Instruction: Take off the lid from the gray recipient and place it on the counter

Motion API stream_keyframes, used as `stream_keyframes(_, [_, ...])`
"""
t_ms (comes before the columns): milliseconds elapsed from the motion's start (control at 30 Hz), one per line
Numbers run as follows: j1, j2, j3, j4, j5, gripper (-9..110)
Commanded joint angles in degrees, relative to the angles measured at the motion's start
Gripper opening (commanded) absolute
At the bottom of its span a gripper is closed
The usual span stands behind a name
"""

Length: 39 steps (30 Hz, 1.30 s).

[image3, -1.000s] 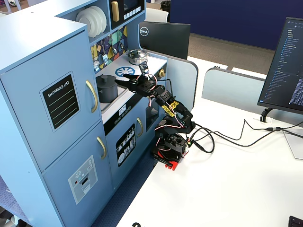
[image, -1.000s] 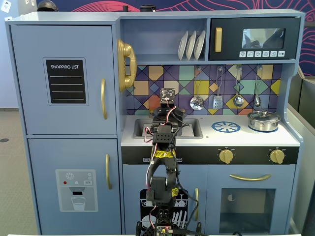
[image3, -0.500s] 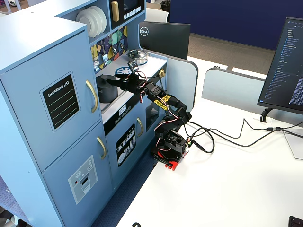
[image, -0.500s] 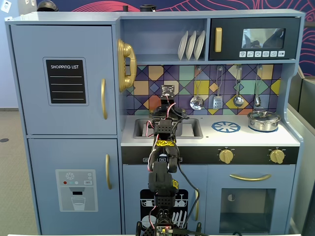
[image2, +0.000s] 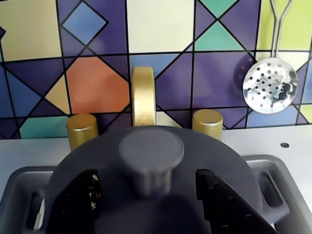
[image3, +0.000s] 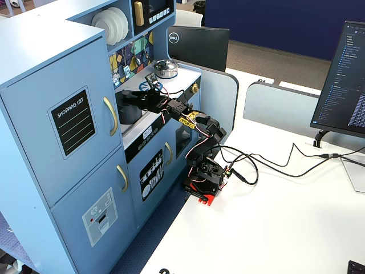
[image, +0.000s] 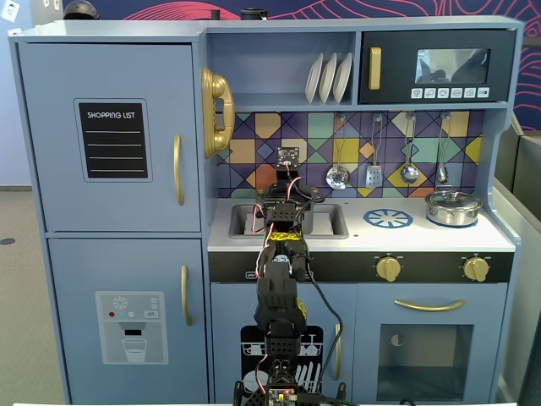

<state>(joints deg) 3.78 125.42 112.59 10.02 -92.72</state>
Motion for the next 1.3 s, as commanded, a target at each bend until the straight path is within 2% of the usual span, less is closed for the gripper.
stream_keyframes(0, [-0.9, -2.2, -5.4, -3.0, -0.2, 15])
stream_keyframes(467, [-1.6, -7.1, -9.9, -4.0, 1.1, 13])
stream_keyframes(567, [-2.5, -7.0, -10.5, -3.6, -0.4, 0])
stream_keyframes(1267, [0.2, -2.3, -16.3, -0.8, -1.7, 0])
